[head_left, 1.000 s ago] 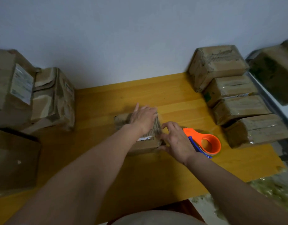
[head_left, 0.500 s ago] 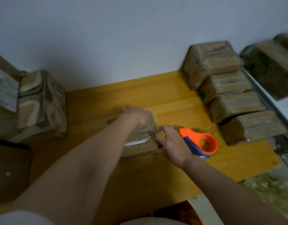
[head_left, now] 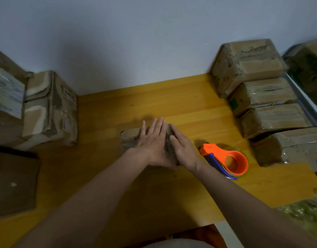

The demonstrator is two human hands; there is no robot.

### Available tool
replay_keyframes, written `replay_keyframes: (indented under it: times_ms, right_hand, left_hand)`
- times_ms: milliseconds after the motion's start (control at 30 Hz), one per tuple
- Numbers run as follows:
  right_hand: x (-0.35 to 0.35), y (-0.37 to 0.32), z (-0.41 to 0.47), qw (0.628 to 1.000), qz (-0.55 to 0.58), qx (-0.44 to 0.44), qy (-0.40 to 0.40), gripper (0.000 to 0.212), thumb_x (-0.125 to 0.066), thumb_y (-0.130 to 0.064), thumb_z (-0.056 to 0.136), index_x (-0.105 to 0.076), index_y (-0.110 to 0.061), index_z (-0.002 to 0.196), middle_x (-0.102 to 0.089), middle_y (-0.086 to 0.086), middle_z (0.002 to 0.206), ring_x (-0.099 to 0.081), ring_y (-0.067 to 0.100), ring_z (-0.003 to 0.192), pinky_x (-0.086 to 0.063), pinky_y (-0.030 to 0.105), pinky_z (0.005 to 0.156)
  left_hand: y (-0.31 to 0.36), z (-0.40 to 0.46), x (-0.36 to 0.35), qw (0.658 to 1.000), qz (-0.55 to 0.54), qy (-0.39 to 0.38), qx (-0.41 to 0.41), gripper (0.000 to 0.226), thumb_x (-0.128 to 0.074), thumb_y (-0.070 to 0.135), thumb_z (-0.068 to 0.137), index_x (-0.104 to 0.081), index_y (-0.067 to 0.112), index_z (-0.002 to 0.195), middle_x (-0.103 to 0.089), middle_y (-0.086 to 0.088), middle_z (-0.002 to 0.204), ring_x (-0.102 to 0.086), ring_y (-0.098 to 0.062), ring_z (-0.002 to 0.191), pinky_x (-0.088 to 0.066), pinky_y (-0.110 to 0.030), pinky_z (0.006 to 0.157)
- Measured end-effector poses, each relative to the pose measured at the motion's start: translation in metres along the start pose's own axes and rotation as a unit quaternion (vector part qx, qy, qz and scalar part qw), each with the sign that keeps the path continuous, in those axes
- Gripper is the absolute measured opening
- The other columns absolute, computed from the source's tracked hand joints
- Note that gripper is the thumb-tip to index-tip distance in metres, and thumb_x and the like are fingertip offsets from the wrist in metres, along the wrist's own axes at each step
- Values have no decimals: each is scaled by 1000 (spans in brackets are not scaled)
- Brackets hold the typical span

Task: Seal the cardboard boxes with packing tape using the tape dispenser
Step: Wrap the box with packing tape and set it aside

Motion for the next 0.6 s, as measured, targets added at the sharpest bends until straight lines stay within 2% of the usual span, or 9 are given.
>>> replay_keyframes:
  times_ms: [100,167,267,333,400,433,533,600]
  right_hand:
    - [-12,10,2,999,25,-40,-8,53,-35,-21,103,-16,-11,151,-18,2,158,-18,11,144,-13,13,107]
    - [-14,14,5,998,39,-55,-23,53,-35,-23,103,-17,-11,152,-21,1,157,-20,12,143,-15,14,106]
    - [-4,13,12,998,26,-52,-31,41,-32,-23,104,-42,-6,139,-46,8,141,-41,22,132,-32,20,96]
    - [6,11,17,998,-12,-33,46,39,-31,-21,104,-49,-3,133,-51,13,137,-44,25,129,-34,26,99]
    - [13,4,20,991,-23,5,129,37,-33,-16,104,-50,-3,133,-50,12,137,-44,23,129,-32,27,104]
    - [14,0,22,989,-27,29,144,35,-34,-13,103,-51,-2,131,-52,13,135,-45,23,128,-33,26,104]
    - [12,-7,37,990,-88,70,84,32,-36,-7,102,-53,0,128,-53,16,132,-45,25,126,-34,28,105]
    - [12,-6,50,986,-151,64,27,32,-37,-7,101,-54,1,127,-53,18,132,-45,29,125,-32,27,101]
  left_hand:
    - [-2,1,1,999,19,-29,-2,157,-60,91,44,31,12,145,37,-3,153,33,-24,140,14,-57,113]
    - [-2,1,2,999,20,-30,-1,157,-60,91,45,31,11,145,37,-3,153,33,-24,141,13,-57,113]
    - [-1,0,3,999,21,-24,5,159,-60,92,42,31,12,145,37,-2,153,33,-23,141,15,-57,113]
    - [-1,-2,3,999,22,-13,20,160,-59,94,39,32,14,144,40,-2,151,35,-25,139,18,-60,111]
    - [-2,-7,-2,999,21,9,32,161,-57,95,35,32,16,144,41,0,150,36,-25,139,18,-64,109]
    - [-3,-9,-5,999,25,15,30,161,-57,95,36,32,16,144,40,0,151,36,-25,139,18,-64,108]
    - [-5,-14,-11,999,41,18,28,155,-58,93,43,31,17,145,35,1,153,32,-24,141,17,-63,109]
    - [-5,-14,-12,998,35,34,32,151,-58,92,47,30,18,145,31,2,155,28,-24,143,15,-62,110]
Point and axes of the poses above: each hand's wrist, its own z-axis towards the middle knuckle, its own x-axis out of the back of the hand, y = z × x, the point moved 2 cm from there along z, towards the middle knuckle
